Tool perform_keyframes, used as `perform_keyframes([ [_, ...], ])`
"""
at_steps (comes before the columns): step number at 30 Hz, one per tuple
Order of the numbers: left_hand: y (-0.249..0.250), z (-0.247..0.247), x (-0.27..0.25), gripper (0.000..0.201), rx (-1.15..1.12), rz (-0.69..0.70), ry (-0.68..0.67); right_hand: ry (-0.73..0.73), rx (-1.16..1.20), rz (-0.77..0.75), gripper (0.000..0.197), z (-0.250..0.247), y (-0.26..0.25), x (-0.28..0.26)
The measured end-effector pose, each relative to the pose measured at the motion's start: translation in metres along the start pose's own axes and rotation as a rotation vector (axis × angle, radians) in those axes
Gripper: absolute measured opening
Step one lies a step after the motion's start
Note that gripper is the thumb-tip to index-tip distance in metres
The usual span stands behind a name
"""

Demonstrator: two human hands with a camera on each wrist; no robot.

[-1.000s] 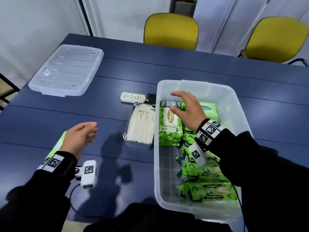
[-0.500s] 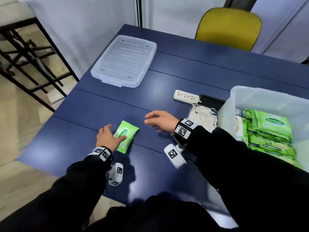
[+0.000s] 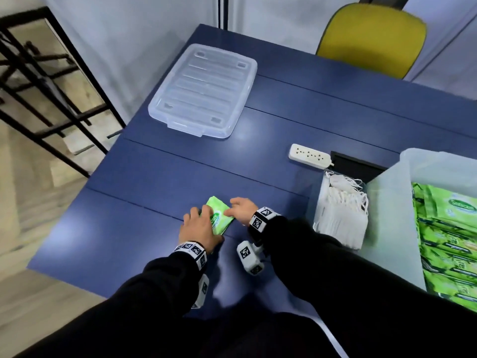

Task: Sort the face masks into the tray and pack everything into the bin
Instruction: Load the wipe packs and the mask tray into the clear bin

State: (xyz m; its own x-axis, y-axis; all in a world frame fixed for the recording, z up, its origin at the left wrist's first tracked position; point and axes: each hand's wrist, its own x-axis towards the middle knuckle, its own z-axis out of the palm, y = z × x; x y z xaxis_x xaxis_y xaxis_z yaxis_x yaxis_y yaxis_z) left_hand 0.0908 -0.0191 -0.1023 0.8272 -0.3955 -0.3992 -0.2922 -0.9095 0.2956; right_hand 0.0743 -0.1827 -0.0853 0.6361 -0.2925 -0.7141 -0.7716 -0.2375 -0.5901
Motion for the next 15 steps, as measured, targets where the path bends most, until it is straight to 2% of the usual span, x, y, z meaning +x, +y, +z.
perform_keyframes([
  [3,-0.002,-0.001,0.005,0.076,-0.011,0.059,-0.030,-0.014,-0.058,0.026,0.066,-0.002,0.006,0.003],
  [4,-0.002,-0.001,0.006,0.075,-0.013,0.084,-0.043,-0.020,-0.099,0.035,0.066,-0.005,0.008,0.002],
  [6,0.000,-0.003,0.004,0.074,-0.037,0.167,-0.053,-0.062,-0.164,0.026,0.042,-0.016,0.012,-0.004],
  [8,0.008,-0.009,0.000,0.071,-0.080,0.276,-0.009,-0.079,-0.090,0.019,0.021,-0.031,0.009,-0.017],
  [9,0.015,-0.015,-0.003,0.068,-0.106,0.339,0.034,-0.055,-0.031,0.009,0.017,-0.041,0.007,-0.027],
  [11,0.035,-0.032,-0.010,0.063,-0.166,0.464,0.137,0.008,0.073,-0.054,0.024,-0.066,0.004,-0.047],
  [14,0.076,-0.063,-0.022,0.060,-0.230,0.644,0.260,0.069,0.296,-0.124,0.045,-0.107,-0.001,-0.094],
  [15,0.091,-0.071,-0.027,0.059,-0.251,0.695,0.294,0.104,0.367,-0.154,0.043,-0.122,-0.001,-0.112],
])
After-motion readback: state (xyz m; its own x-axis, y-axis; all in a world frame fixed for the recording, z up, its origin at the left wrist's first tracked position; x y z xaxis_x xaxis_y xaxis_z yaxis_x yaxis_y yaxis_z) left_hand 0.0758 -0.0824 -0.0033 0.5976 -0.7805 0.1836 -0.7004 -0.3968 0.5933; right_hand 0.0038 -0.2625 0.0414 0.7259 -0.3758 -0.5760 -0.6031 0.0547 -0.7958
